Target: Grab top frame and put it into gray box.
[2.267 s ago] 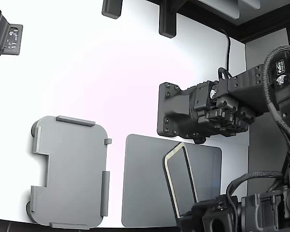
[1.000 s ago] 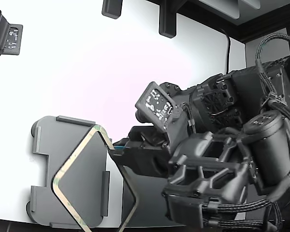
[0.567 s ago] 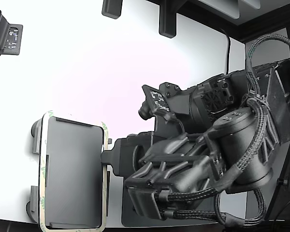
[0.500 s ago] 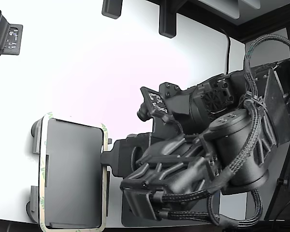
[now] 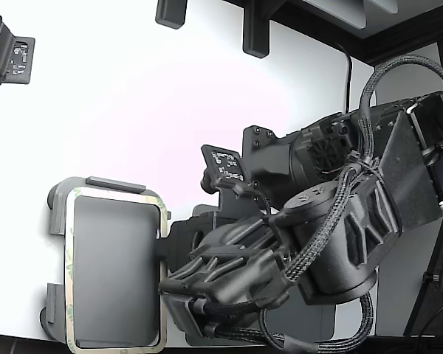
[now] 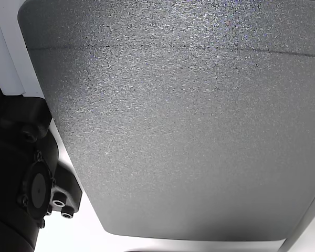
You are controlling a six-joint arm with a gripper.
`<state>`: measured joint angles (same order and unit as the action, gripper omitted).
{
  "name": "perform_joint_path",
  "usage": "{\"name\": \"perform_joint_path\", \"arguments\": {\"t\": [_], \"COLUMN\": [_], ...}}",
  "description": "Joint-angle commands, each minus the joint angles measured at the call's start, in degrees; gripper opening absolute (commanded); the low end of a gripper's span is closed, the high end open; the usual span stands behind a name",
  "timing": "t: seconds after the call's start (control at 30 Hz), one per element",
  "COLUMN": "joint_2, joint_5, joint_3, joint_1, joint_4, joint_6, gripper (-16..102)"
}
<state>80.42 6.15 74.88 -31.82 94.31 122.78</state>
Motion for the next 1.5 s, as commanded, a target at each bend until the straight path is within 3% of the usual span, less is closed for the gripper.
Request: {"name": "perform_joint_path", "arguments": {"t": [0.0,1.47], "joint_2": [1.3,-1.1], "joint_5": [-0.4,-0.6], "joint_3": [-0.8,-0.4], "joint_1": [0.4,2.3], "joint_4": [0.6,0.6], "joint_6": [0.9,1.1], "gripper": [-13,-13]}}
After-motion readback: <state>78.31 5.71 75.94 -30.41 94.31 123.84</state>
